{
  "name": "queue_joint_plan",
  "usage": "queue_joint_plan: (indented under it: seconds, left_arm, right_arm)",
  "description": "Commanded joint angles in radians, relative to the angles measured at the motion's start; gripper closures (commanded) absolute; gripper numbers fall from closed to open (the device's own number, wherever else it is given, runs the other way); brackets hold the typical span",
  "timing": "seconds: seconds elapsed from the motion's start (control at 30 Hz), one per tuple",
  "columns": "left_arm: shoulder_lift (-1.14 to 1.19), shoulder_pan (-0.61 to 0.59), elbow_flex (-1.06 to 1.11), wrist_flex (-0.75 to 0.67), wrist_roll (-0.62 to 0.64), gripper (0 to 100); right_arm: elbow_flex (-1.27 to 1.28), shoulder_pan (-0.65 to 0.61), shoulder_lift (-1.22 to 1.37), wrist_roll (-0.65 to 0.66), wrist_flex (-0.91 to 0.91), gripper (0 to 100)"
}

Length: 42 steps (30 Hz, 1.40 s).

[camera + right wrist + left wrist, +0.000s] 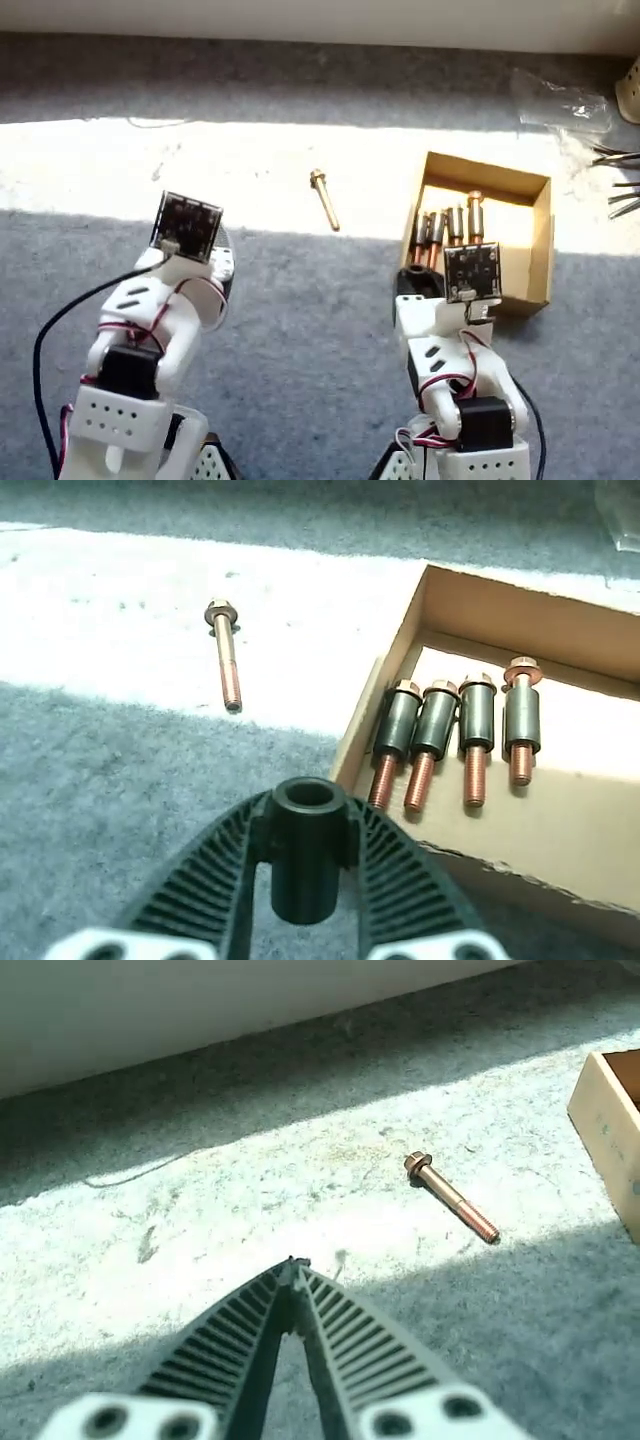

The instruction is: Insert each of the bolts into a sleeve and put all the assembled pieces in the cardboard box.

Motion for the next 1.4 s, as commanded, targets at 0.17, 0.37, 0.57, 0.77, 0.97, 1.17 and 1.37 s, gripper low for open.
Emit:
queue_joint_plan:
  seconds: [0.17,0.37,0.57,0.77,0.97,1.17,1.37]
  left_arm:
    - [0.421,0.035,-0.303,-0.018,0.183,99]
    - [0.633,0.165,-0.415,-0.017,0.258,99]
    - [0.782,0.262,-0.518,-0.017,0.278,99]
    - [0.924,0.272,-0.670,-0.015,0.430,94]
    - [1.084,0.274,-0.803,-0.015,0.517,93]
    - [1.244,0.309,-0.944,-0.009,0.540,93]
    - [1.397,0.343,-1.118,0.044,0.540,93]
  right_arm:
    - [0.030,0.010,-0.012,-0.069,-0.058,99.5]
    - [0.108,0.010,-0.012,-0.069,-0.143,99.5]
    - [0.150,0.008,-0.012,-0.064,-0.177,99.5]
    - [0.150,0.008,-0.012,-0.064,-0.177,99.5]
    - [0.150,0.008,-0.012,-0.063,-0.177,99.5]
    - [0.150,0.008,-0.012,-0.063,-0.177,99.5]
    - [0.150,0.008,-0.012,-0.063,-0.177,99.5]
